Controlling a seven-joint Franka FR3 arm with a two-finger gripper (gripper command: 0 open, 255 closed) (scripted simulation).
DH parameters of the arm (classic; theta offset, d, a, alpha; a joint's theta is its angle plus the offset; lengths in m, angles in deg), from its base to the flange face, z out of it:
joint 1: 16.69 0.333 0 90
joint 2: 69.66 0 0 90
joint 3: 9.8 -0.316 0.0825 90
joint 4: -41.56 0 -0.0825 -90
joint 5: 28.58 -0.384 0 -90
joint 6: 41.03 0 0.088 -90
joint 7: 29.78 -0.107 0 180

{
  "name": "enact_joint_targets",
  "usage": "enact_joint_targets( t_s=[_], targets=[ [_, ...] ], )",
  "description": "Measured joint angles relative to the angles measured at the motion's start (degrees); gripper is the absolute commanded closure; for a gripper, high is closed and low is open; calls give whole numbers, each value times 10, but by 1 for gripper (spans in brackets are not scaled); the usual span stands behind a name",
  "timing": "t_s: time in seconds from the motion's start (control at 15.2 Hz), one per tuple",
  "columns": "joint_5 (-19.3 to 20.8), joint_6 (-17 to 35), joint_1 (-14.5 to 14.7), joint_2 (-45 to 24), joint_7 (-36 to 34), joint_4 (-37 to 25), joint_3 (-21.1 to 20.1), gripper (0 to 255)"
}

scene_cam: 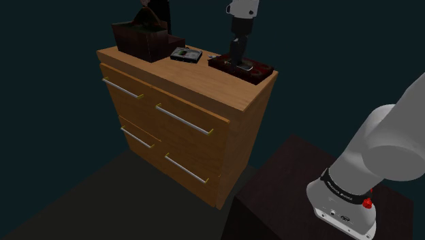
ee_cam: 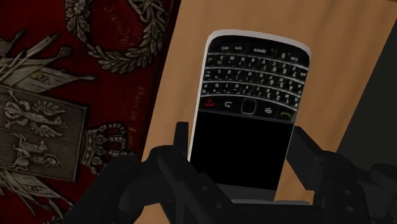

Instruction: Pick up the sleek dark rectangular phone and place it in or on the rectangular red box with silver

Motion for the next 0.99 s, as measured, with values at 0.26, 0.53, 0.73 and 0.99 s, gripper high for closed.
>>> enact_joint_targets(
  t_s=[0.26,0.53,0.73,0.99],
  targets=[
    [1,-31,0,3,-2,-28,0,255],
    [0,-58,-2,-5,4,-62,3,255],
    [-1,-67,-17,-35,36,-100,21,255],
    [-11,-85,-42,-99,84,-179,44,255]
  ],
)
